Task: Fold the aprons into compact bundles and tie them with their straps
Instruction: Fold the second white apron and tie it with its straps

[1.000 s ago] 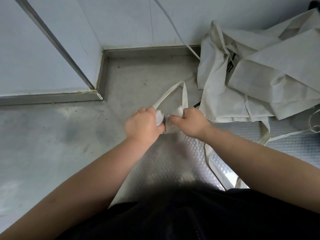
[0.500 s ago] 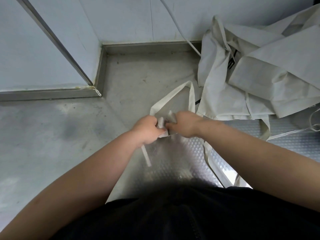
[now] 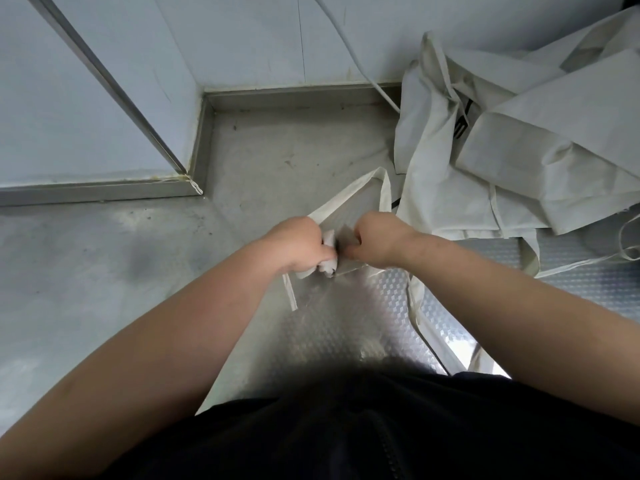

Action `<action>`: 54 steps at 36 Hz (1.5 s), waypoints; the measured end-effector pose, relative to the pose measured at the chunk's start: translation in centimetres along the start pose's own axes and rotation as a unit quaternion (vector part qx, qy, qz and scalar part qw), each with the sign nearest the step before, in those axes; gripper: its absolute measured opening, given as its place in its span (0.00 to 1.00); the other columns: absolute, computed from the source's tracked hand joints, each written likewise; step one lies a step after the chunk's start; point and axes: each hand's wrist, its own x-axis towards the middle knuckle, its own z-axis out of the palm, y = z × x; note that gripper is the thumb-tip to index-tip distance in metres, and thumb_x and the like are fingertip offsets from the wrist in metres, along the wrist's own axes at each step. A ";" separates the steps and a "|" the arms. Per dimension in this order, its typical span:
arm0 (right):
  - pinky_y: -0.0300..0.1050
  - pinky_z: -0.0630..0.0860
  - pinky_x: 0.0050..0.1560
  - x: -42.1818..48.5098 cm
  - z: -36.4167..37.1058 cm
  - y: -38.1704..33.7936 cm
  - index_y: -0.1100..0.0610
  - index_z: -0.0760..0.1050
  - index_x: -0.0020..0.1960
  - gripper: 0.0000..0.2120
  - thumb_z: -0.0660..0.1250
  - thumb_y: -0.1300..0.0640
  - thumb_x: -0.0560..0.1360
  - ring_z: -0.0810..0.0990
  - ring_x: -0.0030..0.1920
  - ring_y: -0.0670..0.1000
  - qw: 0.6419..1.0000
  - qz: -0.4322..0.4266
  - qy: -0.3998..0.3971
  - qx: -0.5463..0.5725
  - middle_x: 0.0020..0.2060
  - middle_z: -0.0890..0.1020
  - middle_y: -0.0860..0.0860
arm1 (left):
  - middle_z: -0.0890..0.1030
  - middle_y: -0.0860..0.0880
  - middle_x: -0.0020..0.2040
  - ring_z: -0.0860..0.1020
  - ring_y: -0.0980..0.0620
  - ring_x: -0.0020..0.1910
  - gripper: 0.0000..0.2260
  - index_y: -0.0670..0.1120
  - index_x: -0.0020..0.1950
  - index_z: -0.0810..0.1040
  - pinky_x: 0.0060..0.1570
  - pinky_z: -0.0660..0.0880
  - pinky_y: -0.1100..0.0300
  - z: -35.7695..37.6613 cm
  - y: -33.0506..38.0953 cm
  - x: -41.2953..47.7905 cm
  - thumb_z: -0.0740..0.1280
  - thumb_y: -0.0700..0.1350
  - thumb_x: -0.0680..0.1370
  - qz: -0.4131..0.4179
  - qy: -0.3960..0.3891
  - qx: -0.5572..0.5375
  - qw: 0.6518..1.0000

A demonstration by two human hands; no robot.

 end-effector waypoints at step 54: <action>0.42 0.69 0.37 0.5 2.3 1.2 0.60 0.84 0.46 0.10 0.69 0.54 0.74 0.74 0.35 0.47 0.951 -0.092 0.118 0.272 0.35 0.82 0.54 | 0.78 0.51 0.36 0.75 0.61 0.31 0.12 0.50 0.39 0.81 0.35 0.71 0.69 4.7 -3.3 -0.9 0.68 0.33 0.74 0.129 0.166 -0.485 0.849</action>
